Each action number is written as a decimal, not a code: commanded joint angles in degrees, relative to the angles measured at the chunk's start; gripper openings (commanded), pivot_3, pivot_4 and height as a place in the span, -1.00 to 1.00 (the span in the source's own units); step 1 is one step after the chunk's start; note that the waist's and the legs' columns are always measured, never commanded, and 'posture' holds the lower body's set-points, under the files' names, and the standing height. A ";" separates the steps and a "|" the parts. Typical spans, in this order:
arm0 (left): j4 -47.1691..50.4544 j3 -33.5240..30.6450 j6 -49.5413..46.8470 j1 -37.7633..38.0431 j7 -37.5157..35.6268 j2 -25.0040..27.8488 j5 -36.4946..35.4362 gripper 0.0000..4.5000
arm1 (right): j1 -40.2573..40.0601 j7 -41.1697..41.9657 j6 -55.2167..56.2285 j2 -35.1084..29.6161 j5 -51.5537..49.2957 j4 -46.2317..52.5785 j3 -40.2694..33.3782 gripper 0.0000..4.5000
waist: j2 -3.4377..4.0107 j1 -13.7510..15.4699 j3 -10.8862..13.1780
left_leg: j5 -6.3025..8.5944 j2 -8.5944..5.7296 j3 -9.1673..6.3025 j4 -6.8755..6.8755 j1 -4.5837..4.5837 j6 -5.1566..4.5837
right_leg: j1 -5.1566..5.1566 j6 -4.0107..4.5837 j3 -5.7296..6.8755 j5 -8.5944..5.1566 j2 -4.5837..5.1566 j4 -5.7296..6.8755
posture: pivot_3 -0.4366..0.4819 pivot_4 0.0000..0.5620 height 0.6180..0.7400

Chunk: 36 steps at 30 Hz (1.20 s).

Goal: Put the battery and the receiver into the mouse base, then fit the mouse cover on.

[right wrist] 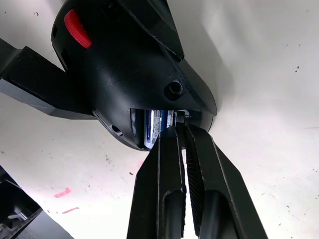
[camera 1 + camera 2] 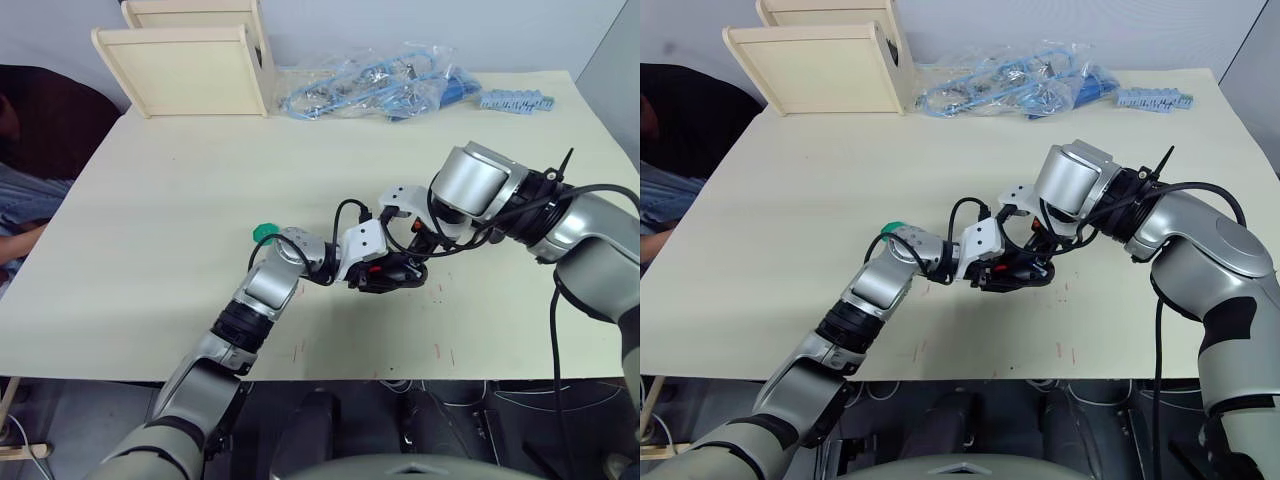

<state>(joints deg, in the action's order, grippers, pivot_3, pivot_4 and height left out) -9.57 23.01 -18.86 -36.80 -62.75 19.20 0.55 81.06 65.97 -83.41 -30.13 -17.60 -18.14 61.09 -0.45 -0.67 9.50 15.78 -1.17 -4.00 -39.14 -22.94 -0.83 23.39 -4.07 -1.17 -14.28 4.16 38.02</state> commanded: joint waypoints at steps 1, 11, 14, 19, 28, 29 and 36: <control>0.08 1.74 -0.12 0.90 1.64 -1.28 0.80 0.27 | -1.42 0.21 1.80 0.59 0.60 0.51 1.08 -0.86 | 0.00 -0.01 0.00 | 0.00 0.00 0.00 0.00 0.00 0.00 | 0.00 0.00 0.00 0.00 0.00 0.00 | -0.05 -0.47 1.00; -0.06 1.61 -0.11 1.01 1.78 -1.16 0.74 0.27 | 1.48 0.47 1.39 -3.24 1.03 -1.34 -5.46 0.30 | 0.04 0.12 0.00 | 0.00 -0.03 -0.04 0.00 -0.05 0.01 | 0.01 0.00 0.03 0.00 0.02 -0.01 | -0.05 -0.47 1.00; -0.32 1.58 0.01 0.87 1.81 -1.18 0.78 0.27 | 1.96 1.54 0.55 -6.29 0.42 1.04 -6.12 0.30 | 0.04 0.19 0.01 | 0.00 -0.05 -0.08 0.00 -0.07 0.01 | 0.01 0.00 0.07 0.00 0.04 -0.04 | -0.05 -0.47 1.00; -0.50 1.52 0.09 0.68 1.66 -1.10 0.72 0.27 | 0.45 2.03 -2.44 -13.05 -2.65 7.23 -11.61 0.30 | 0.09 0.14 0.03 | 0.00 -0.06 -0.09 0.00 -0.08 0.00 | 0.00 0.00 0.08 0.00 0.05 -0.05 | -0.05 -0.47 1.00; -0.74 1.17 -0.03 0.18 1.33 -0.62 0.55 0.27 | -13.62 -5.62 -1.27 -18.67 -6.63 21.39 -32.82 0.30 | 0.08 0.49 0.04 | 0.00 -0.06 -0.14 0.00 -0.13 -0.01 | 0.00 -0.01 0.14 0.00 0.09 -0.07 | -0.05 -0.47 1.00; -0.73 1.14 -0.04 0.14 1.29 -0.55 0.52 0.27 | -16.43 -7.52 0.74 -18.73 -6.14 22.98 -35.60 0.30 | 0.08 0.56 0.04 | 0.00 -0.07 -0.15 0.00 -0.18 -0.01 | 0.01 -0.01 0.16 0.00 0.10 -0.08 | -0.05 -0.47 1.00; -0.46 1.06 -0.06 0.09 0.97 -0.06 0.39 0.27 | -37.44 -14.30 19.39 -17.07 -5.35 34.63 -51.62 0.30 | 0.07 0.49 0.03 | 0.00 -0.08 -0.12 0.00 -0.20 -0.01 | 0.03 -0.01 0.14 0.00 0.11 -0.04 | -0.05 -0.47 1.00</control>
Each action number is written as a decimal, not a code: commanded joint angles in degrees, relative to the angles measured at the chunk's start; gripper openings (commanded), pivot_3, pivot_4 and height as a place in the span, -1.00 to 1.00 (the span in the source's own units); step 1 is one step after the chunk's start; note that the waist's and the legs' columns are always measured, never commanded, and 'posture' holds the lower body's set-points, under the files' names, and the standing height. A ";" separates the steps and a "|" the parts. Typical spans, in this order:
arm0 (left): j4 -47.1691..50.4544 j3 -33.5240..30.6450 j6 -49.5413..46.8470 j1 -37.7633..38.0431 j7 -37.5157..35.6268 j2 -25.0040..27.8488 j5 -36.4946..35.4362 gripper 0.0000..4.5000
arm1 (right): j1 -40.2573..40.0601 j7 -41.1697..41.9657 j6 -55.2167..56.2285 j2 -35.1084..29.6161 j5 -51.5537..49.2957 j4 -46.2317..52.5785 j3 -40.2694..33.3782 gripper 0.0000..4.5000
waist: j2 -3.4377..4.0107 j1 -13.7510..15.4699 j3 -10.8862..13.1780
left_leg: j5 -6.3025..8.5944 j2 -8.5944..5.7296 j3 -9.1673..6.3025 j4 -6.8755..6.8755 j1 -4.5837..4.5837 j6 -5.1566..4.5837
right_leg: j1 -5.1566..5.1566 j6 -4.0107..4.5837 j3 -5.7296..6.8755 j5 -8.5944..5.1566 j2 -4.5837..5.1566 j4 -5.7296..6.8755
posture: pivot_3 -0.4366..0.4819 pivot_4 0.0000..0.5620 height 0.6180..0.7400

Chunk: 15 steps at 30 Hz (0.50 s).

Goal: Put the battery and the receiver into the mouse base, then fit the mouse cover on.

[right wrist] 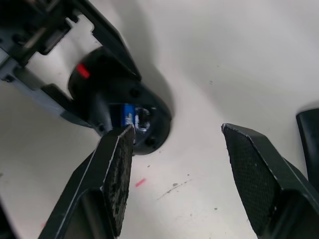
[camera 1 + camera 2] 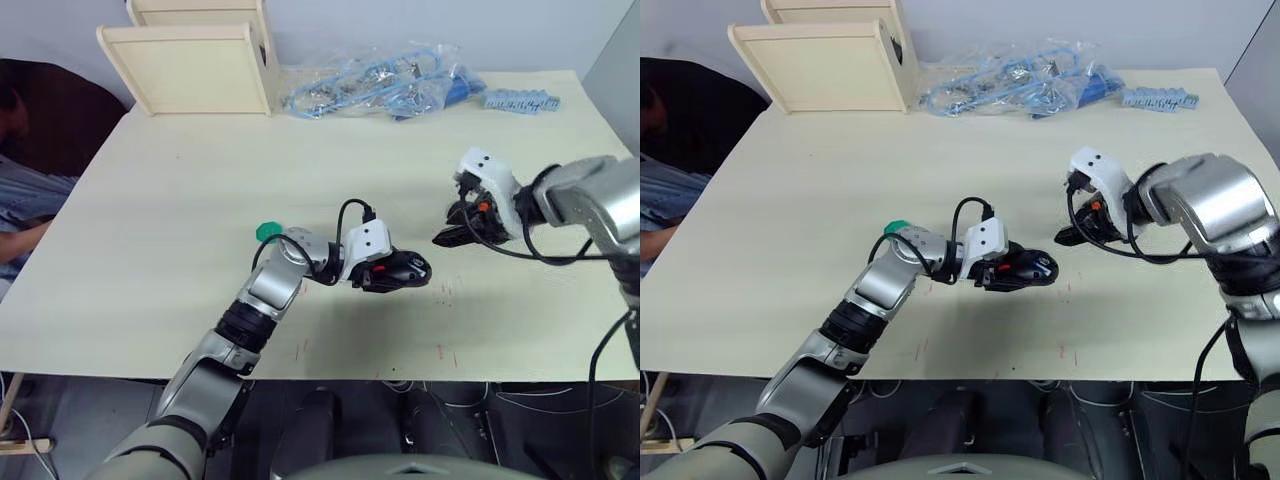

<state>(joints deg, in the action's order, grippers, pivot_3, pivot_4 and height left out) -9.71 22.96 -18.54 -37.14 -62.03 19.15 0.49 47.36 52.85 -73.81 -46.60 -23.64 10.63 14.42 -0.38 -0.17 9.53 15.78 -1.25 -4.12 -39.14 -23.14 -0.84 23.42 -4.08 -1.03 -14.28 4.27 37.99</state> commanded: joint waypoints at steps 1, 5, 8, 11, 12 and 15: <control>-0.34 1.15 -0.35 0.40 0.19 0.04 0.49 0.27 | -6.67 -2.69 12.01 0.91 0.56 6.47 -7.43 0.30 | 0.00 -0.07 0.00 | 0.00 0.00 0.00 0.00 -0.01 0.00 | 0.00 0.00 0.01 0.00 0.00 -0.01 | -0.05 -0.47 1.00; -0.19 1.06 -0.48 0.35 0.20 0.14 0.42 0.27 | -14.24 -5.11 16.25 3.64 -0.60 8.53 -12.34 0.30 | -0.01 -0.13 0.00 | 0.00 0.01 0.00 0.00 0.04 0.00 | -0.05 -0.01 0.00 0.00 -0.02 -0.02 | -0.05 -0.47 1.00; -0.16 1.02 -0.55 0.41 0.20 0.20 0.36 0.27 | -17.72 -7.07 15.70 8.22 -4.44 9.66 -16.56 0.30 | 0.00 -0.40 0.00 | 0.00 0.01 0.02 0.00 0.07 0.00 | -0.05 -0.01 -0.02 0.00 -0.03 0.00 | -0.05 -0.47 1.00; -0.16 0.99 -0.58 0.46 0.23 0.21 0.32 0.27 | -20.95 -8.36 19.70 9.62 -3.14 10.88 -15.62 0.30 | 0.00 -0.36 0.00 | 0.00 0.02 -0.01 0.01 0.12 0.00 | -0.10 0.00 -0.01 0.00 -0.04 -0.01 | -0.05 -0.47 1.00; -0.16 1.00 -0.58 0.47 0.24 0.21 0.32 0.27 | -21.36 -8.86 20.00 10.08 -3.27 10.84 -15.70 0.30 | 0.00 -0.41 0.00 | 0.00 0.02 0.00 0.01 0.12 0.00 | -0.10 0.00 -0.01 0.00 -0.04 -0.02 | -0.05 -0.47 1.00; 0.12 0.88 -0.77 0.53 0.29 0.29 0.25 0.27 | -23.68 -11.17 24.20 12.00 -1.23 10.12 -14.38 0.30 | 0.00 -0.42 0.00 | 0.00 0.02 0.02 0.01 0.14 0.00 | -0.11 -0.01 -0.03 -0.01 -0.04 -0.01 | -0.05 -0.47 1.00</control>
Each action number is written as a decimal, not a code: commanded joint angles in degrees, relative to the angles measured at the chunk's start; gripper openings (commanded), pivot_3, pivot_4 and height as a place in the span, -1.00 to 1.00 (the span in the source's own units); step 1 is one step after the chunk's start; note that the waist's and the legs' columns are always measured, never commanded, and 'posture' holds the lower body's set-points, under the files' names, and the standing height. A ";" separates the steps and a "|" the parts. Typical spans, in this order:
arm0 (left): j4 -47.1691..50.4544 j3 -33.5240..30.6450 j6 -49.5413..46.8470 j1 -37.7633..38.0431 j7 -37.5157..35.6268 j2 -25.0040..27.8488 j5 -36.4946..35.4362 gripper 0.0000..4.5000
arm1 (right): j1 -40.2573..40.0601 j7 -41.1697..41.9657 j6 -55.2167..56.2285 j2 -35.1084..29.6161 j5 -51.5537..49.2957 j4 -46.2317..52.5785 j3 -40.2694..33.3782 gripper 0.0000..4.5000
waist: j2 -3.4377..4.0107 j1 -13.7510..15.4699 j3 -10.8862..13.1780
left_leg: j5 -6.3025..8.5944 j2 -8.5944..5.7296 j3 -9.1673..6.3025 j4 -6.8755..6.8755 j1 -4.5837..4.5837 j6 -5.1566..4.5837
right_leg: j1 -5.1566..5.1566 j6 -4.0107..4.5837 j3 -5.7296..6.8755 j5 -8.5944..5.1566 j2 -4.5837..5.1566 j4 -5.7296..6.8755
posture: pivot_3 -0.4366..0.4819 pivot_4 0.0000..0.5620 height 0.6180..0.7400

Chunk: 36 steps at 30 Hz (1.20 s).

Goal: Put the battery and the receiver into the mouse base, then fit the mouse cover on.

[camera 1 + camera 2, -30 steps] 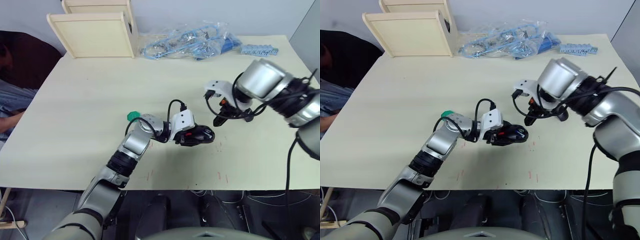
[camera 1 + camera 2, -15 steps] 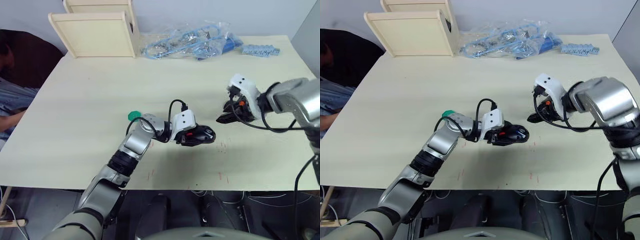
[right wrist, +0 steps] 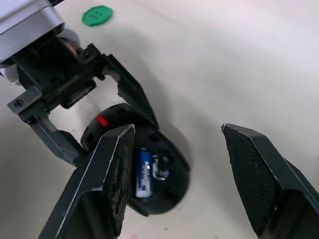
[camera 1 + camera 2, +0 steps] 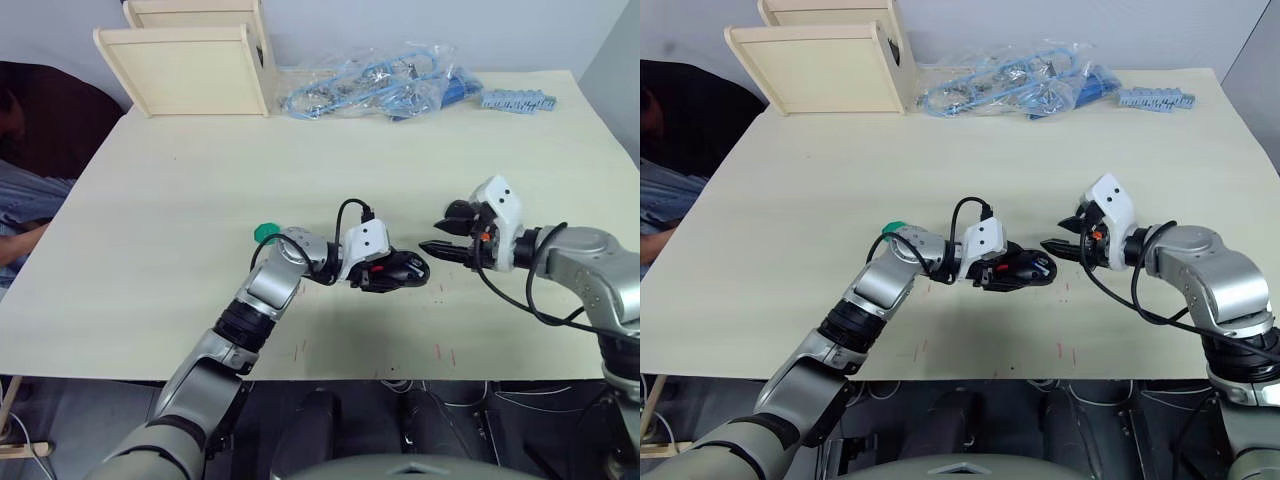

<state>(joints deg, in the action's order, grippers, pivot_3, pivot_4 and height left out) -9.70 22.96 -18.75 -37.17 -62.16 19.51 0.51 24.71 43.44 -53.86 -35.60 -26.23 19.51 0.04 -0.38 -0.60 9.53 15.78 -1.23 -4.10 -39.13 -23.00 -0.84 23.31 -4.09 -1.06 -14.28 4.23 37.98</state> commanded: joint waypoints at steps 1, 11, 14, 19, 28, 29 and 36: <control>0.26 0.79 -0.67 0.59 0.39 0.05 0.20 0.27 | -1.99 -2.28 5.32 2.08 1.37 0.82 0.02 0.20 | 0.00 -0.01 0.00 | 0.00 0.00 0.00 0.00 0.00 0.00 | 0.00 0.00 0.00 0.00 0.00 0.00 | -0.05 -0.47 1.00; 0.41 0.73 -0.81 0.65 0.42 0.42 0.20 0.27 | -5.10 -2.44 11.02 4.52 2.03 -0.95 1.49 -0.96 | 0.00 -0.09 0.00 | 0.00 0.01 0.01 0.00 0.05 0.00 | -0.03 0.00 -0.02 0.00 -0.03 0.00 | -0.05 -0.47 1.00; 0.37 0.82 -0.91 0.65 0.42 0.33 0.19 0.27 | -5.36 -2.38 11.93 4.92 2.34 -1.49 2.09 -0.96 | 0.00 -0.10 0.00 | 0.00 0.01 0.01 0.00 0.07 0.00 | -0.06 0.00 -0.02 0.00 -0.03 0.00 | -0.05 -0.47 1.00; 0.29 0.84 -0.91 0.63 0.42 0.34 0.22 0.27 | -5.87 -2.05 12.64 5.06 2.57 -1.74 2.78 -0.96 | 0.00 -0.12 0.00 | 0.00 0.01 0.00 0.00 0.09 0.00 | -0.08 0.00 -0.02 0.00 -0.03 -0.01 | -0.05 -0.47 1.00; 0.48 0.81 -1.07 0.73 0.42 0.40 0.18 0.27 | -6.83 -2.42 15.07 5.25 4.45 -3.29 4.31 -0.96 | 0.00 -0.13 0.00 | 0.00 0.02 0.01 0.00 0.10 0.00 | -0.09 0.00 -0.02 0.00 -0.03 -0.01 | -0.05 -0.47 1.00; 0.47 0.82 -1.06 0.73 0.42 0.40 0.19 0.27 | -6.83 -2.44 15.23 5.32 4.55 -3.50 4.42 -0.96 | 0.00 -0.13 0.00 | 0.00 0.02 0.01 0.00 0.10 0.00 | -0.09 0.00 -0.02 0.00 -0.03 -0.01 | -0.05 -0.47 1.00; 0.47 0.83 -1.12 0.75 0.50 0.35 0.20 0.27 | -7.27 -2.84 15.76 5.46 6.45 -4.99 5.94 -0.96 | 0.00 -0.13 0.00 | 0.00 0.02 0.00 0.00 0.11 0.00 | -0.09 0.00 -0.02 0.00 -0.04 0.00 | -0.05 -0.47 1.00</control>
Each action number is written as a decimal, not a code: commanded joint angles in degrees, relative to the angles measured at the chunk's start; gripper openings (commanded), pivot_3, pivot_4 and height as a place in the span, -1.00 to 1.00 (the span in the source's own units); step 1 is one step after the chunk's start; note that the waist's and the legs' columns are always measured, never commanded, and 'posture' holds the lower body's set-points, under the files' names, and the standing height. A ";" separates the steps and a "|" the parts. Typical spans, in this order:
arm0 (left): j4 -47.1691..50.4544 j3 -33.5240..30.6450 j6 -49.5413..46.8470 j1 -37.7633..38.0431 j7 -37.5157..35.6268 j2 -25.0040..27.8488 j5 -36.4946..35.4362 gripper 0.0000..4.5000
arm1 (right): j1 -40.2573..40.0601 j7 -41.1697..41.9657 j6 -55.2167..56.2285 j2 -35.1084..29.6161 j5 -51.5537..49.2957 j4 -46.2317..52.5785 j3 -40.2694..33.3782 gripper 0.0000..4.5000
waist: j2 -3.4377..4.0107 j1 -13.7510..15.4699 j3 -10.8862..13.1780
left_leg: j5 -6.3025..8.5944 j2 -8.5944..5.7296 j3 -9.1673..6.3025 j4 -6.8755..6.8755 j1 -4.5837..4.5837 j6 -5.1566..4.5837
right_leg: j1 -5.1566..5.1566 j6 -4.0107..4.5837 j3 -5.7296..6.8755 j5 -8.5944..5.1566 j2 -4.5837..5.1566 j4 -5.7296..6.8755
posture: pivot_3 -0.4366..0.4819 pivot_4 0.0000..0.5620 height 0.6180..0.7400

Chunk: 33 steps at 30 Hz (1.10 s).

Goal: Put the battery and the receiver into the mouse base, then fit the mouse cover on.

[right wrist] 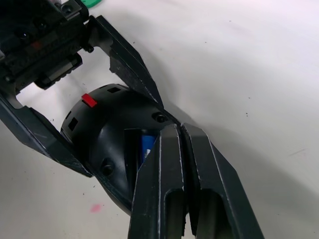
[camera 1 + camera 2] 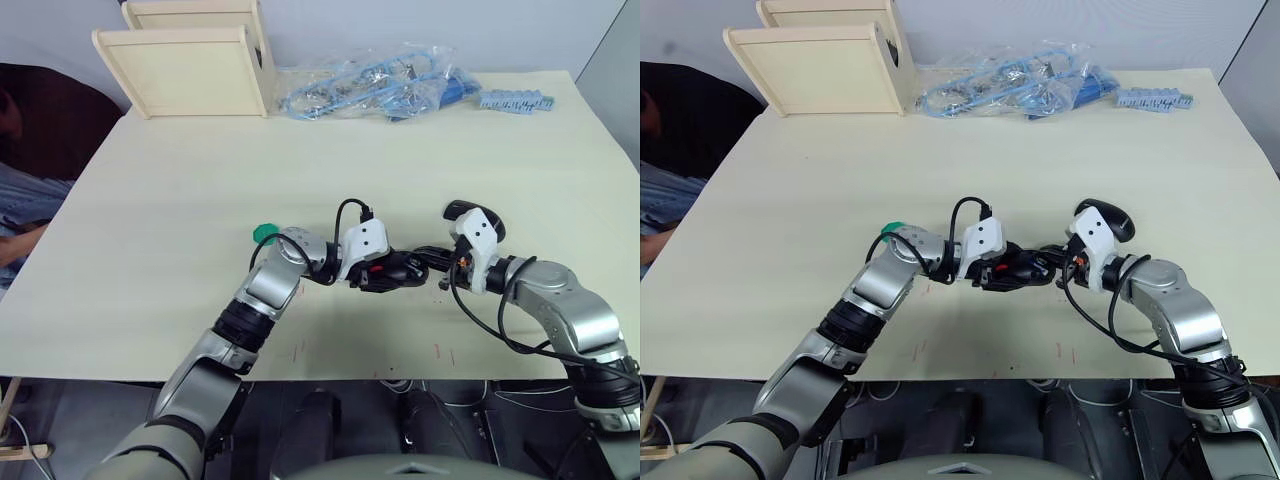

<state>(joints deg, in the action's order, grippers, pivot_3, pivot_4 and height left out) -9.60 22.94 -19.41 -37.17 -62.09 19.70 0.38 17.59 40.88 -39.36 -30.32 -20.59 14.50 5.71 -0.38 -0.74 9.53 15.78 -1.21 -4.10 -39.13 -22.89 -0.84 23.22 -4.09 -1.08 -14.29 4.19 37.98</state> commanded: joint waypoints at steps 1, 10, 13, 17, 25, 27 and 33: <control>0.38 0.86 -0.48 0.74 0.44 0.15 0.33 0.27 | -0.24 -0.25 1.37 0.14 1.01 -0.14 0.48 -0.96 | 0.00 0.00 0.00 | 0.00 0.00 0.00 0.00 0.00 0.00 | 0.00 0.00 0.00 0.00 0.00 0.00 | -0.05 -0.47 1.00; 0.01 0.89 -0.45 0.66 0.56 0.01 0.35 0.27 | -2.54 -0.61 1.60 0.03 3.46 -1.78 2.94 -0.96 | 0.01 -0.03 -0.02 | 0.00 0.01 0.00 0.00 0.10 0.00 | -0.09 0.00 0.00 0.00 -0.01 -0.02 | -0.05 -0.47 1.00; -0.07 0.91 -0.43 0.69 0.58 0.01 0.38 0.27 | -2.85 -0.66 2.26 0.12 3.76 -2.59 2.94 -0.96 | 0.00 -0.03 -0.02 | 0.00 0.01 0.00 0.00 0.11 0.00 | -0.10 0.00 0.00 0.00 -0.01 -0.02 | -0.05 -0.47 1.00; -0.45 0.97 -0.16 0.74 0.56 0.01 0.43 0.27 | -2.89 -0.42 3.81 0.77 1.77 -2.20 0.12 -0.96 | 0.00 -0.01 -0.03 | 0.00 0.01 -0.01 0.00 0.12 0.00 | -0.10 0.00 0.00 0.00 -0.01 -0.02 | -0.05 -0.47 1.00; -0.79 0.91 -0.03 0.84 0.19 0.08 0.21 0.27 | -5.30 3.63 13.13 0.54 -3.35 2.00 -7.43 -0.96 | 0.01 -0.02 -0.02 | 0.00 0.01 -0.01 0.00 0.11 0.00 | -0.10 0.00 0.00 0.00 -0.01 -0.01 | -0.05 -0.47 1.00; -0.90 0.89 0.08 0.83 0.09 0.12 0.19 0.27 | -6.55 6.51 13.96 -1.42 -4.85 2.45 -9.06 -0.96 | 0.00 0.01 -0.02 | 0.00 0.02 0.00 0.00 0.11 0.00 | -0.10 0.00 0.00 0.00 -0.01 -0.01 | -0.05 -0.47 1.00; -1.34 0.65 0.38 0.61 -0.07 0.23 0.11 0.27 | -9.91 13.75 14.08 -7.77 -9.84 2.47 -14.63 -0.43 | 0.00 0.00 -0.01 | 0.01 0.01 0.01 0.00 0.11 -0.01 | -0.11 0.00 -0.01 -0.01 -0.01 -0.02 | -0.05 -0.47 1.00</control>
<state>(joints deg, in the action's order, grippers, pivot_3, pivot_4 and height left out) -9.87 22.83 -19.14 -37.12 -62.24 19.83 0.33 8.23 52.32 -26.74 -36.45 -28.53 15.30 -6.40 -0.38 -0.74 9.52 15.79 -1.18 -4.09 -39.12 -22.77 -0.85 23.11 -4.09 -1.08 -14.30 4.17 37.96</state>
